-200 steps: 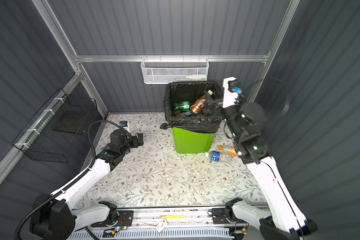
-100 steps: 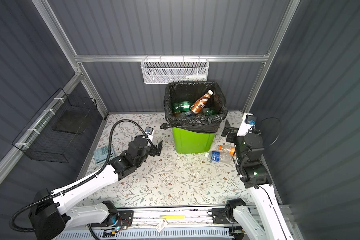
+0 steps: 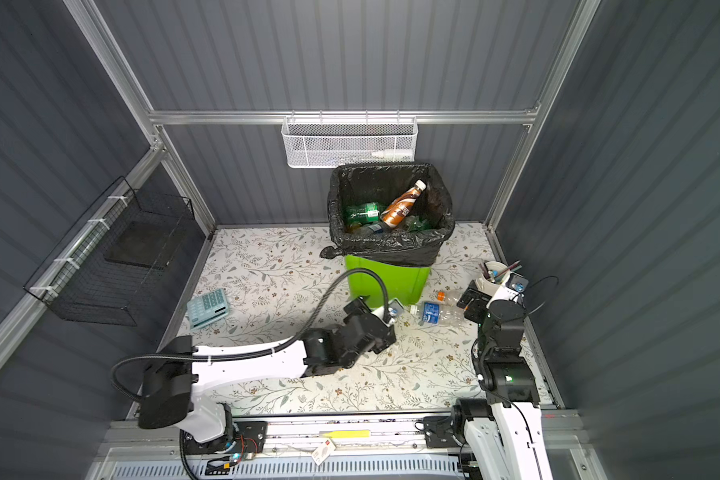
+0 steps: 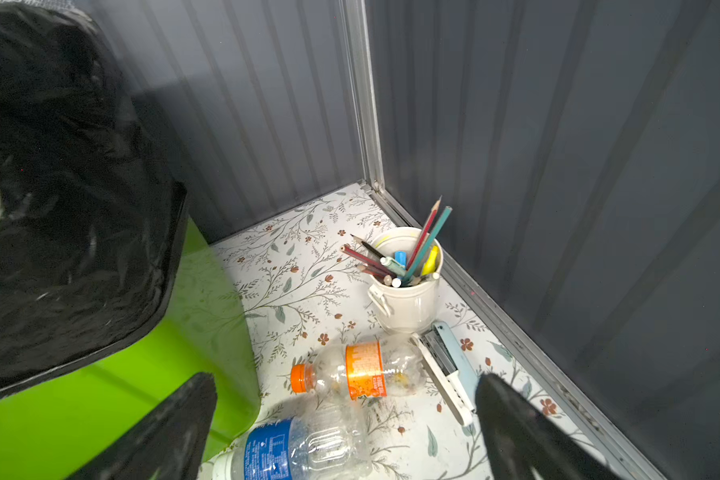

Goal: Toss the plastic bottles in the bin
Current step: 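Reach the left gripper to the blue-label bottle while the right arm withdraws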

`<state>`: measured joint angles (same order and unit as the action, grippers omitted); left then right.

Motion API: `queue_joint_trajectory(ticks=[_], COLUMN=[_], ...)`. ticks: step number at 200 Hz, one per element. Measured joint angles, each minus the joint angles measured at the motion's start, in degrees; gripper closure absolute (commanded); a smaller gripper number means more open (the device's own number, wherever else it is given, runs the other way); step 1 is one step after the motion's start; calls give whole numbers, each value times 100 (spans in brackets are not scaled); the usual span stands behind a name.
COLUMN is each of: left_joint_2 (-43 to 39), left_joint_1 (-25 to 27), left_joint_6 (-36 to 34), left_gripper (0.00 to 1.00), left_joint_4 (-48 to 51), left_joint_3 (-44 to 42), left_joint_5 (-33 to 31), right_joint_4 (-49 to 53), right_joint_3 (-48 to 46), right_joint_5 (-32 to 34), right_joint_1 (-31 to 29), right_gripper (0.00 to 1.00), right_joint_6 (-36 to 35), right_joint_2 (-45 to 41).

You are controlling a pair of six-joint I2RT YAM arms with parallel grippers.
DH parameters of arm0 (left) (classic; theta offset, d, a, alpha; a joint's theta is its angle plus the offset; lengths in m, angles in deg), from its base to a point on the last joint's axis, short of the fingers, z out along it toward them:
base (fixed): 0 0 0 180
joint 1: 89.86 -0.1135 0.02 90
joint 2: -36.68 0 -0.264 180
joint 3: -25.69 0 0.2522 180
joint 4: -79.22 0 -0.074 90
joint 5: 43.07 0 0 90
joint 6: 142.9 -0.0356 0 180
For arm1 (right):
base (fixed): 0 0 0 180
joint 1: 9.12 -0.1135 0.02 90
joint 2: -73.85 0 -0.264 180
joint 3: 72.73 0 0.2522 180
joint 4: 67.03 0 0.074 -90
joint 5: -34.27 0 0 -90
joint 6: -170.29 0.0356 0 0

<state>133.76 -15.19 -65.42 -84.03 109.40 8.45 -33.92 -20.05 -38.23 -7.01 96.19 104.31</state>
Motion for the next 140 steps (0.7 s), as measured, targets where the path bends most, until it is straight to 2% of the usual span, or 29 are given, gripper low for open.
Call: queue_joint_trajectory(ticks=[29, 69, 140], left_joint_2=[846, 1987, 3834], left_joint_1=[234, 221, 129], left_joint_6=[-835, -1871, -3139], left_gripper=[0, 0, 0], left_joint_4=[0, 173, 678], left_joint_3=[704, 1838, 3670], left_joint_5=[131, 398, 713], right_joint_4=[26, 101, 155], right_joint_3=[0, 0, 0], right_joint_5=[-98, -254, -560], right_joint_1=[264, 560, 817], right_gripper=[1, 1, 1], right_joint_6=[22, 22, 59], right_joint_2=[-4, -28, -118])
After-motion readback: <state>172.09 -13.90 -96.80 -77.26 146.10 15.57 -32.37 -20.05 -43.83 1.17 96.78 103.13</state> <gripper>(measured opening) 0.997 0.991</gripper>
